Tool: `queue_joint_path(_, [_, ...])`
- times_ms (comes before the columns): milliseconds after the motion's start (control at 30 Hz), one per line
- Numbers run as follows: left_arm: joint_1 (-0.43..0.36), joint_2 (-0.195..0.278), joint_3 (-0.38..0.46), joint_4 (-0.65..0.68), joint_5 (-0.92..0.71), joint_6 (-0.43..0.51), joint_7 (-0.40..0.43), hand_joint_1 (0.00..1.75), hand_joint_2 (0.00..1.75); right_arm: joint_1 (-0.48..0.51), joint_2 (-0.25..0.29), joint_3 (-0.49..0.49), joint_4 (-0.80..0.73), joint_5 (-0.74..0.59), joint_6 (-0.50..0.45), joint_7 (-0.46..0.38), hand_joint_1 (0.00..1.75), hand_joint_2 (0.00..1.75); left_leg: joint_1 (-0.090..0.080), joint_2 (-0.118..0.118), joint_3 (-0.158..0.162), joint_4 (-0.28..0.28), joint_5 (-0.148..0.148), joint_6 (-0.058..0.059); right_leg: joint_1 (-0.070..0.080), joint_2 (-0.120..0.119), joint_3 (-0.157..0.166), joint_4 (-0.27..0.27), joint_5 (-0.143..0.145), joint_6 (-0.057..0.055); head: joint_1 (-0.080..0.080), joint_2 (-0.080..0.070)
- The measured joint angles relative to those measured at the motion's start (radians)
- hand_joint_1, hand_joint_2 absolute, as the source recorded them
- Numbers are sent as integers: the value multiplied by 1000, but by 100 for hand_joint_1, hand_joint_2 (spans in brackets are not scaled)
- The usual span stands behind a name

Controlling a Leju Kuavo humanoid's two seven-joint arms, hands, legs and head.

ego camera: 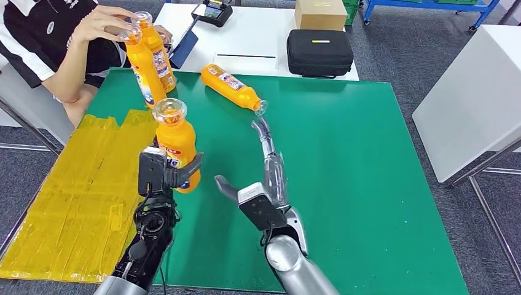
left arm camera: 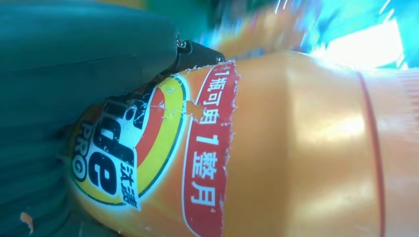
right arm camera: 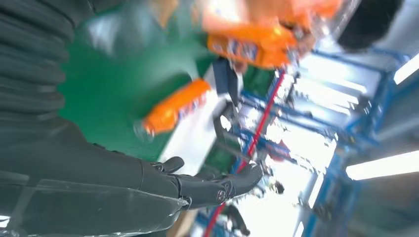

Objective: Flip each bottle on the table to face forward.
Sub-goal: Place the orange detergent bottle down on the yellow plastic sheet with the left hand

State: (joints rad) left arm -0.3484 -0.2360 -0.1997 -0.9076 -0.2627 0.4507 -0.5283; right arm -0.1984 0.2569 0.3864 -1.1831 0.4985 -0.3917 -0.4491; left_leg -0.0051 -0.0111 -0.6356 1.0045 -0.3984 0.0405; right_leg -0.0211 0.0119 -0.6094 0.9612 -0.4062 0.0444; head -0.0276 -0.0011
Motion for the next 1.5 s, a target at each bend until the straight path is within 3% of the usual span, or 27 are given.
queue_joint_path(167, [14,0,26,-14,-434,217,78,175,175,52,-12,-15,-126,21,-18,8,0,175,0,0,0,0,0,0,0,0,0,0,0,0,0,0])
queue_joint_path(333, [40,-23,115,-67,-951,236,198,175,175,81,-20,-15,-216,13,-16,8,0,175,0,1,0,0,0,0,0,0,0,0,0,0,0,0])
queue_joint_path(467, [46,-23,155,-88,-1263,236,432,175,175,90,-29,-15,-272,-86,34,9,0,175,0,1,0,0,0,0,0,0,0,0,0,0,0,0])
queue_joint_path(567, [31,14,126,-53,-1296,236,639,175,175,90,-38,-17,-295,-186,74,10,0,175,0,1,1,0,0,-1,0,0,0,0,0,0,0,0])
queue_joint_path(633, [15,50,84,-12,-1299,236,733,175,175,89,-45,-22,-306,-219,83,7,0,175,0,0,1,0,1,-1,0,0,0,0,0,0,0,0])
queue_joint_path(900, [-96,158,-27,241,-1306,236,898,175,175,74,-64,-33,-323,-248,105,0,0,175,1,2,1,0,1,-1,0,1,0,0,1,-1,0,0])
queue_joint_path(1100, [-144,212,-57,393,-1306,237,941,175,175,60,-69,-34,-320,-253,117,-3,0,175,1,1,1,0,1,-1,0,1,0,1,0,-1,0,0])
queue_joint_path(1367, [-166,235,-67,475,-1305,237,950,175,175,51,-70,-35,-316,-256,121,-3,0,175,1,0,0,0,1,-1,0,1,0,1,0,-1,0,0])
queue_joint_path(1400, [-168,237,-69,486,-1305,237,957,140,175,51,-70,-35,-315,-256,123,-3,0,175,1,0,0,0,1,-1,0,1,0,0,0,-1,0,0])
queue_joint_path(1500, [-172,243,-78,520,-1305,237,976,9,175,51,-70,-35,-312,-256,128,-3,0,175,1,1,0,0,1,-1,0,1,0,0,0,-1,0,0])
